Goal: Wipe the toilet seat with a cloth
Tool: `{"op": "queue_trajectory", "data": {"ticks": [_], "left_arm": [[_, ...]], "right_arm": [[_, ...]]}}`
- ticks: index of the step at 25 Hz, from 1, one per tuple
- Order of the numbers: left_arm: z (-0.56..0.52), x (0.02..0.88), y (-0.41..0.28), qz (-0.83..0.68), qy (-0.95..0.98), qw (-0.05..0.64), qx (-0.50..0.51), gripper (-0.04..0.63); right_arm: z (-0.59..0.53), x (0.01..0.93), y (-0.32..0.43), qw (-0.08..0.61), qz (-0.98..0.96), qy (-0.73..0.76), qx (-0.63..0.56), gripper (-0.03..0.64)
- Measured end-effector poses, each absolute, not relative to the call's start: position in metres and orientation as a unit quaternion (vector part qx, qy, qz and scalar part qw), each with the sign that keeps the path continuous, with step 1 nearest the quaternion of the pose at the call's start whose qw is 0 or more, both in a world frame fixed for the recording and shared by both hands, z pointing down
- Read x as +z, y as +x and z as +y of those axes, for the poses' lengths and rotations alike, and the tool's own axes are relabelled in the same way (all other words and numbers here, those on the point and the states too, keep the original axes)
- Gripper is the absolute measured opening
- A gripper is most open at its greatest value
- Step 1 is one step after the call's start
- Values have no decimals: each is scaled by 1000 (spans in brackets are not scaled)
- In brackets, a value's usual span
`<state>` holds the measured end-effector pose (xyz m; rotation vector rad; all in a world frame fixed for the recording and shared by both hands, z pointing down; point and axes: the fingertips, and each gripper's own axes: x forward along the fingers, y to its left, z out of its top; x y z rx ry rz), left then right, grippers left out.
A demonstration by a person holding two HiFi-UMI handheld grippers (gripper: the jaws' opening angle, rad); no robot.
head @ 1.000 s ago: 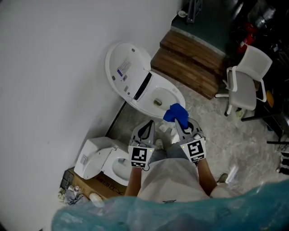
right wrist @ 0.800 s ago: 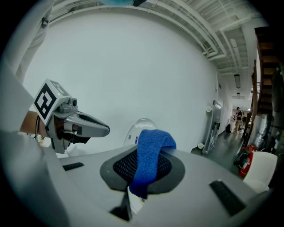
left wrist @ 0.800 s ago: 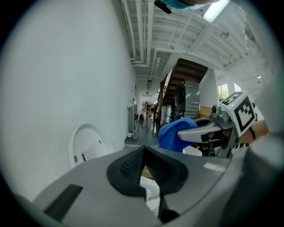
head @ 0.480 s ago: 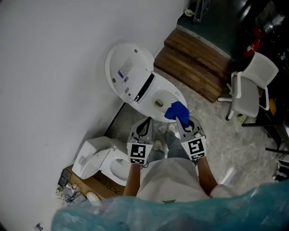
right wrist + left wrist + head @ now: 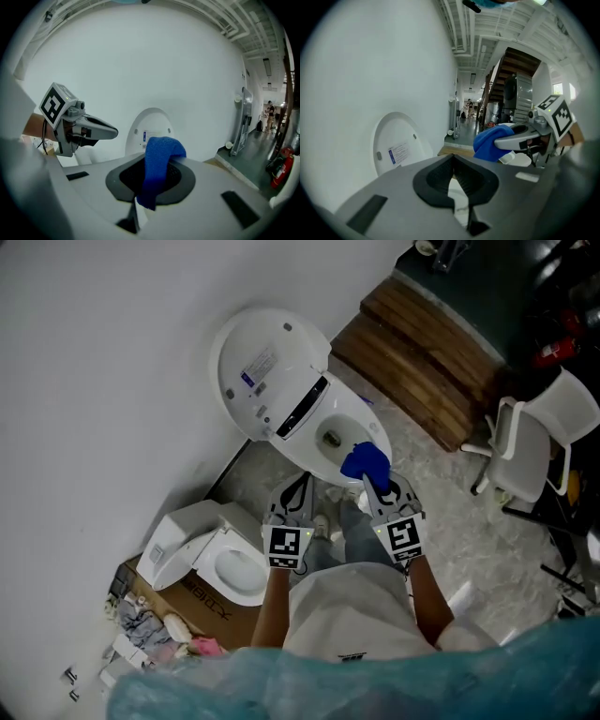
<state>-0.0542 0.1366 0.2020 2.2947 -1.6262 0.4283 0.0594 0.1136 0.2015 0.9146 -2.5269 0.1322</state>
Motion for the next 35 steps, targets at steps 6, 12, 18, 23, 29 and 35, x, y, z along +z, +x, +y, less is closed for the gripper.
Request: {"op": "queue_trajectory", "data": {"ticks": [6,12,18,23,29,35], "left_arm": [[108,239,-57,-585,776,170,163,11],[95,286,-64,-600,754,199,179,11],[97,333,-67,-602,740,223,201,11],[99,374,-70,-597,735,243,209,11],[101,421,-79,-587,736,258,215,11],[99,471,-88,-575,741,275,214,11]], "right_arm": [[85,244,55,243,-922,292,70,20],[68,294,48,265,-923,262,93,20],[66,346,42,287,-920,239,119,20],[69,389,26,300,-918,225,132,20],[74,444,8,320,-913,210,139,20],[80,494,-13,334,-904,214,158,20]]}}
